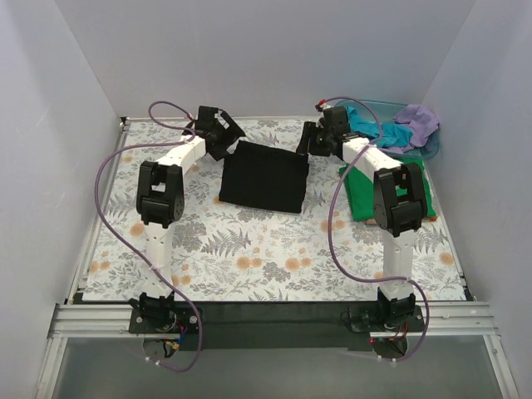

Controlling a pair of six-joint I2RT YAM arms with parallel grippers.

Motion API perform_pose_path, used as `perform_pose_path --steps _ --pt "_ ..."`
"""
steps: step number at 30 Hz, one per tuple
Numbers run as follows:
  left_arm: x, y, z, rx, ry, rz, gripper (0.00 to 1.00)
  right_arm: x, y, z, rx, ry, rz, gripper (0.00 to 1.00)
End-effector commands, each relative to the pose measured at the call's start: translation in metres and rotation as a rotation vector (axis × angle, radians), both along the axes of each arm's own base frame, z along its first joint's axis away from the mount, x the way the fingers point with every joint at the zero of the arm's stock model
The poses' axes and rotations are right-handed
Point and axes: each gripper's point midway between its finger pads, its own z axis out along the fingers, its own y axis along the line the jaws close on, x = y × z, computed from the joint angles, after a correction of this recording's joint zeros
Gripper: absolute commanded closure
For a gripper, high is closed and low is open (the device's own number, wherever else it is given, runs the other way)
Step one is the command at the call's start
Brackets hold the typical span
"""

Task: Fold and stack the t-shirts
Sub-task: Fold the tshirt, then neatly place the folded tshirt to the corner

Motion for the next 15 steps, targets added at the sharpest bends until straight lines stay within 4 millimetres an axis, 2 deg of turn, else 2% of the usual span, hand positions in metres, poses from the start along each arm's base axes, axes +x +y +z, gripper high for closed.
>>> perform_pose_path --steps 1,2,3,4,5,6,7,8,9,10,11,12,13,14,15 --pt "0.014 0.011 0.036 0.025 -0.016 0.02 0.02 0.021 0.001 0.041 0.003 -0.098 0.069 0.36" --pt "0.012 0.013 0.04 0.028 -0.024 0.023 0.02 0.017 0.004 0.047 0.001 -0.107 0.089 0.25" --pt "0.008 0.015 0.043 0.032 -0.027 0.026 0.02 0.008 0.003 0.057 -0.002 -0.123 0.105 0.22" --pt "0.004 0.017 0.071 0.03 -0.075 0.028 0.02 0.001 0.002 0.061 -0.009 -0.129 0.108 0.17" --pt "-0.007 0.026 0.061 0.065 -0.054 0.054 0.02 -0.007 0.004 0.064 -0.02 -0.137 0.121 0.15" --pt "-0.014 0.031 0.065 0.075 -0.054 0.066 0.02 -0.023 0.0 0.063 -0.039 -0.132 0.13 0.14" --pt "-0.023 0.04 0.094 0.088 -0.106 0.095 0.02 -0.031 -0.002 0.062 -0.049 -0.128 0.122 0.13" --pt "-0.031 0.045 0.093 0.109 -0.107 0.109 0.02 -0.042 -0.001 0.056 -0.056 -0.113 0.132 0.13" --pt "-0.049 0.052 0.079 0.137 -0.07 0.111 0.02 -0.06 -0.004 0.046 -0.057 -0.08 0.128 0.13" --pt "-0.063 0.057 0.075 0.156 -0.053 0.113 0.02 -0.068 -0.006 0.039 -0.066 -0.063 0.121 0.13" --pt "-0.079 0.064 0.096 0.16 -0.081 0.128 0.02 -0.077 -0.003 0.034 -0.071 -0.051 0.124 0.14" --pt "-0.091 0.072 0.094 0.177 -0.067 0.153 0.02 -0.083 -0.005 0.034 -0.075 -0.049 0.113 0.14" --pt "-0.119 0.078 0.065 0.2 0.004 0.147 0.02 -0.091 -0.009 0.018 -0.1 -0.018 0.088 0.14" --pt "-0.136 0.082 0.091 0.182 -0.049 0.162 0.02 -0.096 -0.005 0.015 -0.104 -0.014 0.088 0.14" --pt "-0.154 0.084 0.084 0.175 -0.031 0.164 0.02 -0.098 -0.004 0.009 -0.108 -0.004 0.087 0.14"
